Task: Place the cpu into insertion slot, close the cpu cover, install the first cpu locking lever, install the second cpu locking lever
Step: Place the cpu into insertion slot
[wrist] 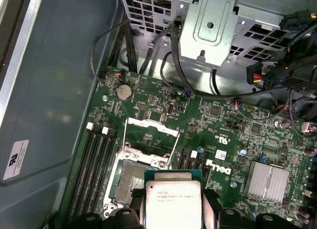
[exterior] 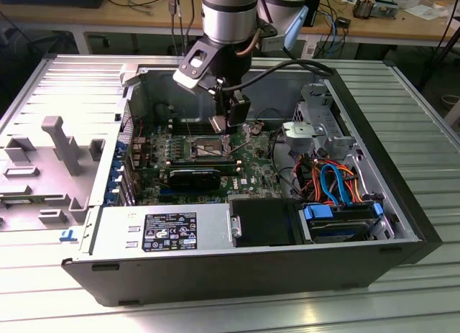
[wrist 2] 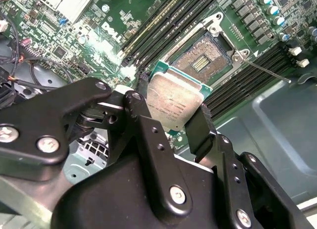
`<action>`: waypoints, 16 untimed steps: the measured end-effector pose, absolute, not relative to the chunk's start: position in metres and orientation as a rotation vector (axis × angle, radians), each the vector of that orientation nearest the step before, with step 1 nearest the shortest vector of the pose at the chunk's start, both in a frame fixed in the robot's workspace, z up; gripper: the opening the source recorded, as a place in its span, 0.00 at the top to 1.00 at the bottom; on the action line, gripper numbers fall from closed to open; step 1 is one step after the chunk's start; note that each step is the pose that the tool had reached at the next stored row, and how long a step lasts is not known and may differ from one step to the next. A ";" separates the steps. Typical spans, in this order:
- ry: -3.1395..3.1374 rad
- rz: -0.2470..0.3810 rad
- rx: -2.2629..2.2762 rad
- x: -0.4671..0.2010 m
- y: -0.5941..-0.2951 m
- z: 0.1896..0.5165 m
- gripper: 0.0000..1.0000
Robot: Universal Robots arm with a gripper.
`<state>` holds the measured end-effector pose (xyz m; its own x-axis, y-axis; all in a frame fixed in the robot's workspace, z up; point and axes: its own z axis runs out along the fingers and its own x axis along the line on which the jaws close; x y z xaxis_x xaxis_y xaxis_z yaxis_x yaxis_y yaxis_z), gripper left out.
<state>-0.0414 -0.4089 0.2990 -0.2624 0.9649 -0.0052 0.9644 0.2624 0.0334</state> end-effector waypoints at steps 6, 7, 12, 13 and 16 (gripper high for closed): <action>2.451 0.036 1.925 -0.041 -0.400 0.296 0.45; 2.446 0.036 1.932 -0.041 -0.398 0.295 0.45; 2.408 0.035 1.978 -0.041 -0.394 0.289 0.45; 2.393 0.035 1.995 -0.042 -0.394 0.287 0.45; 2.368 0.034 2.025 -0.042 -0.393 0.284 0.45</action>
<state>-0.0420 -0.3933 0.2839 -0.1552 0.9879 -0.0053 0.9873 0.1553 0.0333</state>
